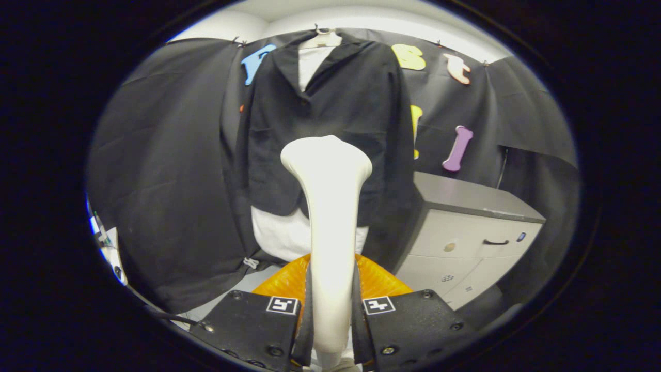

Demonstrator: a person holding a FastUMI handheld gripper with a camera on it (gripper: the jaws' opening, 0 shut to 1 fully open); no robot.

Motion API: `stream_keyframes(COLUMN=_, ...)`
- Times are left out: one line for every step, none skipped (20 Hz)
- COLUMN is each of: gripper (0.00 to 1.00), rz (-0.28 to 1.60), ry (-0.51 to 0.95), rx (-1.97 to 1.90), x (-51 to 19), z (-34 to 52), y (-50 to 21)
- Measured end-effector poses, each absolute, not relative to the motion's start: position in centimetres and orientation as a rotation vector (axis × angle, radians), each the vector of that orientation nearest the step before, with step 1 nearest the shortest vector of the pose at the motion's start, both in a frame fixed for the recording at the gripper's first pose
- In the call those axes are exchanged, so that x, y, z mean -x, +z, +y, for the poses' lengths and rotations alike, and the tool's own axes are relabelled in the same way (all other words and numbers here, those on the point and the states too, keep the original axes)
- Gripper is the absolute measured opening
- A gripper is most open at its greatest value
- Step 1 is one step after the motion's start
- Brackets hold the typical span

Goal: Iron the clothes twice with a garment steamer, once on the left side and once on the right side.

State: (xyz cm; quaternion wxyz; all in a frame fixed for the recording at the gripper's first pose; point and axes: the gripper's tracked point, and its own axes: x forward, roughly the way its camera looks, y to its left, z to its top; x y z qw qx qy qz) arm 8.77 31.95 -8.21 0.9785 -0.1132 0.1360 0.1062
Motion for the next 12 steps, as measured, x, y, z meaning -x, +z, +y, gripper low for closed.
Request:
stream_keyframes(gripper=0.33, rz=0.257, ry=0.187, rx=0.245, x=-8.8, z=30.3, y=-7.7)
stream_keyframes(gripper=0.33, rz=0.258, ry=0.164, rx=0.254, x=-8.8, z=28.5, y=-7.5)
stream_keyframes(gripper=0.33, rz=0.269, ry=0.153, rx=0.239, x=-8.6, z=26.9, y=-7.7)
stream_keyframes(gripper=0.32, rz=0.275, ry=0.15, rx=0.229, x=-8.4, z=25.9, y=-7.6)
stream_keyframes(gripper=0.32, rz=0.274, ry=0.15, rx=0.228, x=-8.1, z=24.5, y=-7.2)
stream_keyframes(gripper=0.32, rz=0.268, ry=0.153, rx=0.231, x=-7.9, z=23.4, y=-6.7)
stream_keyframes(gripper=0.32, rz=0.262, ry=0.156, rx=0.234, x=-7.4, z=22.0, y=-6.2)
stream_keyframes(gripper=0.32, rz=0.263, ry=0.159, rx=0.236, x=-6.8, z=20.5, y=-5.8)
stream_keyframes(gripper=0.32, rz=0.268, ry=0.164, rx=0.236, x=-6.0, z=19.1, y=-5.5)
stream_keyframes(gripper=0.32, rz=0.268, ry=0.169, rx=0.232, x=-5.1, z=17.5, y=-5.2)
stream_keyframes(gripper=0.32, rz=0.262, ry=0.17, rx=0.23, x=-4.5, z=16.1, y=-5.1)
stream_keyframes(gripper=0.32, rz=0.269, ry=0.166, rx=0.24, x=-4.3, z=14.1, y=-5.1)
